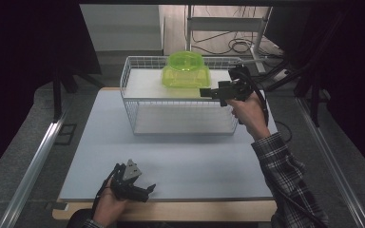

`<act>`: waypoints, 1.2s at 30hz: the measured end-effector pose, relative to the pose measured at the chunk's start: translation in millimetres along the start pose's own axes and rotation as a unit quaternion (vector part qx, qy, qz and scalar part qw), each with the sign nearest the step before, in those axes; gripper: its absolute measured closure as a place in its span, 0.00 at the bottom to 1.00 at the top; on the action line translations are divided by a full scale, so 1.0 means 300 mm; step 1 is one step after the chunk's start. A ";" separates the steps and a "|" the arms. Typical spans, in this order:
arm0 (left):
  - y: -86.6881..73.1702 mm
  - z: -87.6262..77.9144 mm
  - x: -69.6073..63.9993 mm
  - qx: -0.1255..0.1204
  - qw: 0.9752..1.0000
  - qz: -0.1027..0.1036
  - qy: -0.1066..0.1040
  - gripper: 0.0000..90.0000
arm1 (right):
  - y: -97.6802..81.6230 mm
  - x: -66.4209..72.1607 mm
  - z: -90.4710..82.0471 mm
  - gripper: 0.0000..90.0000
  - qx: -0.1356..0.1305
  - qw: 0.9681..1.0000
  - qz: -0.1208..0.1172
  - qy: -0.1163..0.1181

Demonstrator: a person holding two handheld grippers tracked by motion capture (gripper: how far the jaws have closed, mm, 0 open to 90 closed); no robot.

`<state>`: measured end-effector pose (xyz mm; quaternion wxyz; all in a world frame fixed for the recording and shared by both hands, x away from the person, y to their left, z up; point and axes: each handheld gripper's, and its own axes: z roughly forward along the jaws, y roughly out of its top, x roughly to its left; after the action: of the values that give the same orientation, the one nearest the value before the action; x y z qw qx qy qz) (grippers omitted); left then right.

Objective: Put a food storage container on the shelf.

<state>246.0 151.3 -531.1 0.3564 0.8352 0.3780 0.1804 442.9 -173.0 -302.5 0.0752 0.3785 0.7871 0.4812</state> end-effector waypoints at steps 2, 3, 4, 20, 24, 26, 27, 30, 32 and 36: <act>0.000 0.000 0.000 -0.001 1.000 0.000 0.000 0.00 | -0.009 -0.001 -0.002 0.05 0.001 1.000 0.001 0.001; 0.000 0.000 0.001 -0.001 1.000 -0.001 -0.001 0.00 | -0.013 -0.002 -0.003 0.05 0.000 1.000 0.000 0.001; 0.000 0.000 0.001 -0.002 1.000 -0.001 -0.001 0.00 | -0.019 -0.002 -0.004 0.05 0.001 1.000 -0.001 0.000; -0.002 0.000 0.002 -0.002 1.000 -0.003 0.000 0.00 | -0.086 0.009 -0.011 0.03 0.003 1.000 -0.020 -0.013; -0.002 0.001 0.002 -0.002 1.000 -0.003 0.000 0.00 | -0.105 0.012 -0.014 0.02 0.003 1.000 -0.024 -0.019; -0.002 0.000 0.002 -0.002 1.000 -0.004 0.000 0.00 | -0.116 0.012 -0.015 0.02 0.004 0.999 -0.027 -0.022; -0.002 0.000 0.002 -0.002 1.000 -0.003 0.000 0.00 | -0.122 0.012 -0.015 0.02 0.004 0.999 -0.030 -0.024; -0.002 -0.001 0.003 -0.004 1.000 -0.004 0.001 0.00 | -0.141 0.014 -0.013 0.02 0.007 0.999 -0.034 -0.027; -0.002 -0.001 0.003 -0.004 1.000 -0.004 0.001 0.00 | -0.155 0.015 -0.011 0.02 0.010 0.999 -0.036 -0.028; -0.002 -0.001 0.003 -0.003 1.000 -0.003 0.001 0.00 | -0.180 0.018 -0.005 0.02 0.012 0.999 -0.038 -0.026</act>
<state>246.1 152.3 -531.3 0.3588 0.8329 0.3805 0.1812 410.1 -183.9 -344.5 0.1093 0.3620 0.8042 0.4585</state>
